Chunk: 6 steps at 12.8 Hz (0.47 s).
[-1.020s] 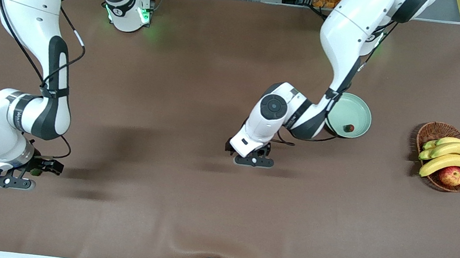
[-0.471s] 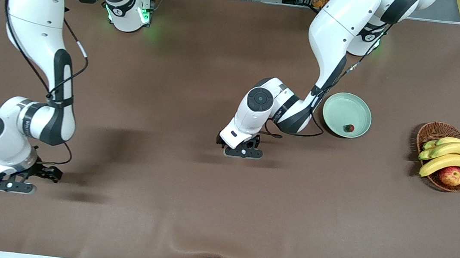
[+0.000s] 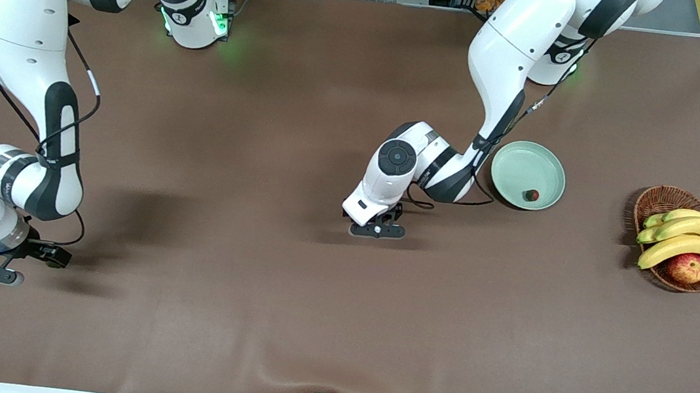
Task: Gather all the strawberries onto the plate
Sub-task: 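Grasp the second strawberry with the left gripper while the right gripper reaches the third, then carry the strawberry to the plate while the right gripper grasps the third strawberry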
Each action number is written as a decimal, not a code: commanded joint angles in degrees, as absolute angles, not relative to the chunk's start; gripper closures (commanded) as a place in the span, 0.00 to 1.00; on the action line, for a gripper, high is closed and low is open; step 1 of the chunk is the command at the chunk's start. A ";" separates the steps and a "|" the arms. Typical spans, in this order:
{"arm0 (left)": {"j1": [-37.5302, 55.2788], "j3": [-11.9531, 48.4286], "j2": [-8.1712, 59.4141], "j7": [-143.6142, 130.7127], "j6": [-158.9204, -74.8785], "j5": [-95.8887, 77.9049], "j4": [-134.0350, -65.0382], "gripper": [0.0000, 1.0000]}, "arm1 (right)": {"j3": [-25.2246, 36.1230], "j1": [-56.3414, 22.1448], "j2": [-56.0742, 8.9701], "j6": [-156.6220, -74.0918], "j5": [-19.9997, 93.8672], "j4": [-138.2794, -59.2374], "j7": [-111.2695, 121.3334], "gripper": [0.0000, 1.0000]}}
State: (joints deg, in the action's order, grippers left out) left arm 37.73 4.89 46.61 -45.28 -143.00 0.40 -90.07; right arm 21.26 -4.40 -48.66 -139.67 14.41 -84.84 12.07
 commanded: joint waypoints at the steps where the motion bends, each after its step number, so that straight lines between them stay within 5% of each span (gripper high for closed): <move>1: 38.50 4.66 44.83 -47.02 -139.76 -0.35 -90.09 0.25 | 18.98 -2.02 -49.39 -140.36 14.85 -84.29 12.39 0.00; 4: 39.29 4.92 44.21 -48.42 -138.43 -0.35 -90.44 0.26 | 18.90 -1.50 -50.80 -142.37 14.85 -84.29 12.31 0.00; 6: 39.37 4.92 43.86 -48.34 -136.24 -0.35 -90.26 0.36 | 18.81 -1.23 -51.59 -143.61 14.94 -84.29 12.30 0.00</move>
State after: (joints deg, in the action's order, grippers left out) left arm 39.04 5.21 45.39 -47.54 -138.47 0.40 -89.68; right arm 20.01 -2.54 -50.80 -142.14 14.47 -84.87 12.01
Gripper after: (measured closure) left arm 0.304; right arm 0.000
